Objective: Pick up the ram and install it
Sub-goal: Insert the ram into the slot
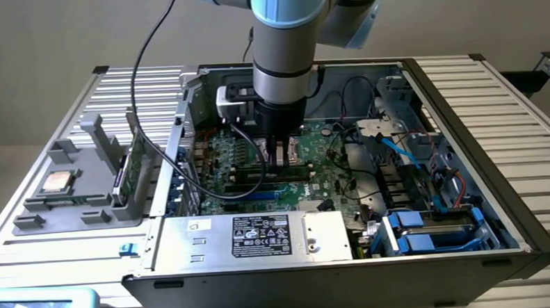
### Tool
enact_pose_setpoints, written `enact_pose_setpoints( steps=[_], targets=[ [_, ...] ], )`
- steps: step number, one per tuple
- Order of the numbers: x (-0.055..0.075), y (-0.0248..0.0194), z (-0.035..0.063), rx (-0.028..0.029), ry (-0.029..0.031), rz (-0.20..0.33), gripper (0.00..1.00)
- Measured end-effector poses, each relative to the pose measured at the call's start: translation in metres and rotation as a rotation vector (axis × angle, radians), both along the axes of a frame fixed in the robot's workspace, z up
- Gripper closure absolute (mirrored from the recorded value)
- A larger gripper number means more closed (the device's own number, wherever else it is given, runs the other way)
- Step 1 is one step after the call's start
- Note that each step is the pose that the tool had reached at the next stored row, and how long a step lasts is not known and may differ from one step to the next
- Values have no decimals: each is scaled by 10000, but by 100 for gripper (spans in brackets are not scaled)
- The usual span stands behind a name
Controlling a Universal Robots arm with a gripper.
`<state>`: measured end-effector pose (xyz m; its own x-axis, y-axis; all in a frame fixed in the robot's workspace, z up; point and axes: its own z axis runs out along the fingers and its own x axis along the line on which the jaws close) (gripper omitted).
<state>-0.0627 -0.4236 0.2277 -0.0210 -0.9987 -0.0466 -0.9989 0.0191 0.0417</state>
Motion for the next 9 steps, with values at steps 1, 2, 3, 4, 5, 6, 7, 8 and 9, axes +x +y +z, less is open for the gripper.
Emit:
enact_pose_setpoints(
  steps=[1,2,3,4,5,6,7,8,9],
  targets=[
    [0,0,-4,0,-3,0,89],
    [0,0,-7,-1,-6,0,89],
    [0,0,-10,-1,-9,0,89],
    [0,0,-13,0,-12,1,89],
    [0,0,-16,0,-15,1,89],
    [0,0,-19,0,-17,0,89],
    [0,0,-21,0,-19,0,89],
    [0,0,-24,0,-20,1,89],
    [0,0,-27,1,-23,0,89]
  ],
)
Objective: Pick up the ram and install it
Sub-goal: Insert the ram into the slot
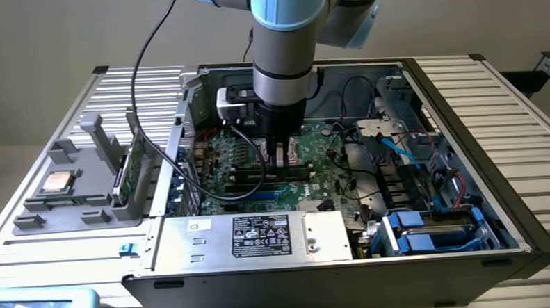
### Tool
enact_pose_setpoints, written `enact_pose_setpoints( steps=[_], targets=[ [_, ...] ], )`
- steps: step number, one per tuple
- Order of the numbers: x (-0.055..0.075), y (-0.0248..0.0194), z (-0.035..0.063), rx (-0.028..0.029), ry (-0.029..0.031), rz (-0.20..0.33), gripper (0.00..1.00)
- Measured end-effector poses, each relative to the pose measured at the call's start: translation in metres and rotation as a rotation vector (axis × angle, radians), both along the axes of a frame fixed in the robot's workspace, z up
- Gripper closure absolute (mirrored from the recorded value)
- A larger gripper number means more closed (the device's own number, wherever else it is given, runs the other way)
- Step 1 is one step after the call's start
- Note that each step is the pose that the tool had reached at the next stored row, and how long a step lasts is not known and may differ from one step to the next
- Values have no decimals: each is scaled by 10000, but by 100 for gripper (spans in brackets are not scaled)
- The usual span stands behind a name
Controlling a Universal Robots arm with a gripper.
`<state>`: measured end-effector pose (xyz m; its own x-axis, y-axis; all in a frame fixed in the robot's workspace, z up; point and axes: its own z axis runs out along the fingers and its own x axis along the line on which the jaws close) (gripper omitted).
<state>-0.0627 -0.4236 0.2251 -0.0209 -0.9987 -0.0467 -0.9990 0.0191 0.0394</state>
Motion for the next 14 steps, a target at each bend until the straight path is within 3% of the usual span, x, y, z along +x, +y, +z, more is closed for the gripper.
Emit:
enact_pose_setpoints(
  steps=[11,13,14],
  targets=[
    [0,0,-9,0,-4,0,89],
    [1,0,-10,3,-8,1,88],
    [2,1,-11,7,-10,2,82]
  ],
)
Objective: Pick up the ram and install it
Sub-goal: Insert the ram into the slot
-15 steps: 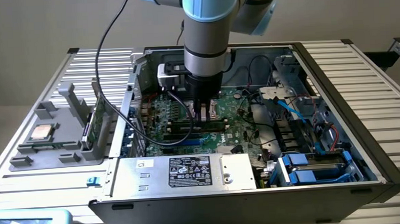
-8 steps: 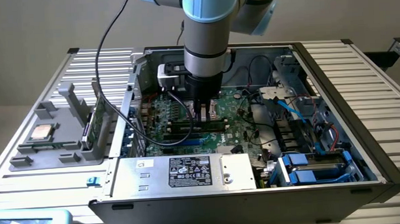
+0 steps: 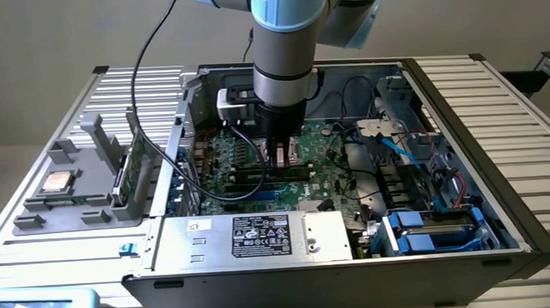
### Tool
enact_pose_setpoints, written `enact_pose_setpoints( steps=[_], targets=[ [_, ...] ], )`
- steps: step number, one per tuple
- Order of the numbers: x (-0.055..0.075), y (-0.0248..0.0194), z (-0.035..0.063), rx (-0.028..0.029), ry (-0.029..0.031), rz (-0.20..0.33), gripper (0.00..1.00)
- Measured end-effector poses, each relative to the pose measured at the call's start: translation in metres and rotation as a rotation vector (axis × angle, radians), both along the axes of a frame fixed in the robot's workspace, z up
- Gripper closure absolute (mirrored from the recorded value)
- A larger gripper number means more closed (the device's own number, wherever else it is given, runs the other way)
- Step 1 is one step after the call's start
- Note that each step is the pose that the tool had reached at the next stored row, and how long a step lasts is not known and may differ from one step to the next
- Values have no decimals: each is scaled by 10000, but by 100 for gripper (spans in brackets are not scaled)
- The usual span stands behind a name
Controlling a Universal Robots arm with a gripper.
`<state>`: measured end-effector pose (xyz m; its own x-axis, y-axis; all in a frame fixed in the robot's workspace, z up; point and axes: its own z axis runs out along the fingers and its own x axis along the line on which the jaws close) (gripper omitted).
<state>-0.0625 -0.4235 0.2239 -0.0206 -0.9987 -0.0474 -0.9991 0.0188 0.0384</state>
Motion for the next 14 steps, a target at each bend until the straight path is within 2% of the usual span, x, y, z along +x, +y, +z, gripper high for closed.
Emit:
enact_pose_setpoints(
  steps=[1,2,5,9,14],
  targets=[
    [0,0,1,-2,3,0,82],
    [-1,0,1,-3,4,-1,75],
    [-1,0,5,-8,6,-6,75],
    [-1,5,74,-8,6,-15,75],
    [-1,13,115,-6,5,-40,75]
  ],
)
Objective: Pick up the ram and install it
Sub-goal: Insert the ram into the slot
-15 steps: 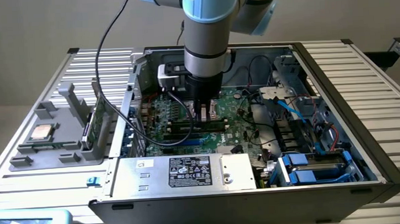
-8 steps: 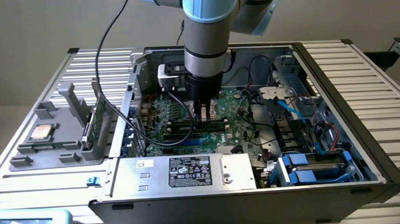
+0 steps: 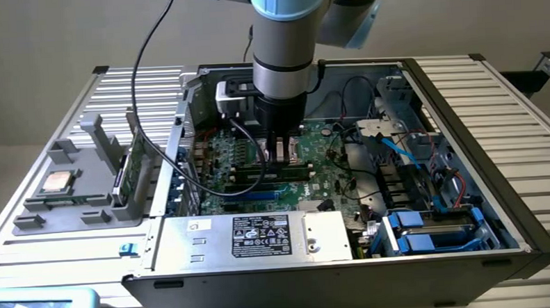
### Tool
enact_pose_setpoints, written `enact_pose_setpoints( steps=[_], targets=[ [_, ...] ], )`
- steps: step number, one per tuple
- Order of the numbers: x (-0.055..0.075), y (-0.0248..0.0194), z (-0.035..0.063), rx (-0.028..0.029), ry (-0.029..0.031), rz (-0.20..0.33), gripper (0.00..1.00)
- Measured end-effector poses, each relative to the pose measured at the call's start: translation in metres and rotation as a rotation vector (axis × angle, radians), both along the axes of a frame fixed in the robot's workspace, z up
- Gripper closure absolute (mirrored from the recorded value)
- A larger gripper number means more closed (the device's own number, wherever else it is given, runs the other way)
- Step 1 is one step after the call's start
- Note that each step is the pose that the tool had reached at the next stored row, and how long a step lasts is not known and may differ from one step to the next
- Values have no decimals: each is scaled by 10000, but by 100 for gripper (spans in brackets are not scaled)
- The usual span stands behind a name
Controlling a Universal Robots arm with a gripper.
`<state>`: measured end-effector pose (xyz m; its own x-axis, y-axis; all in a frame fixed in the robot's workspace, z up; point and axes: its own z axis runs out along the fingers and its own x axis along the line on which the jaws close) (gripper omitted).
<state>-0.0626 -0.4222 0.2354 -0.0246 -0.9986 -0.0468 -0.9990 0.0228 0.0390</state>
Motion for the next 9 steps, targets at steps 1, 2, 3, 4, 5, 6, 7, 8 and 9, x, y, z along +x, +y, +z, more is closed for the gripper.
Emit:
enact_pose_setpoints(
  steps=[1,2,3,4,5,6,7,8,9],
  targets=[
    [0,2,5,1,-1,-6,75],
    [0,4,10,0,0,-12,75],
    [0,6,16,-1,0,-19,75],
    [0,9,21,0,0,-26,77],
    [0,12,29,-1,0,-32,77],
    [0,14,35,0,0,-39,84],
    [0,18,40,-1,1,-48,90],
    [0,20,43,-1,1,-55,91],
    [0,21,43,-1,0,-65,91]
  ],
)
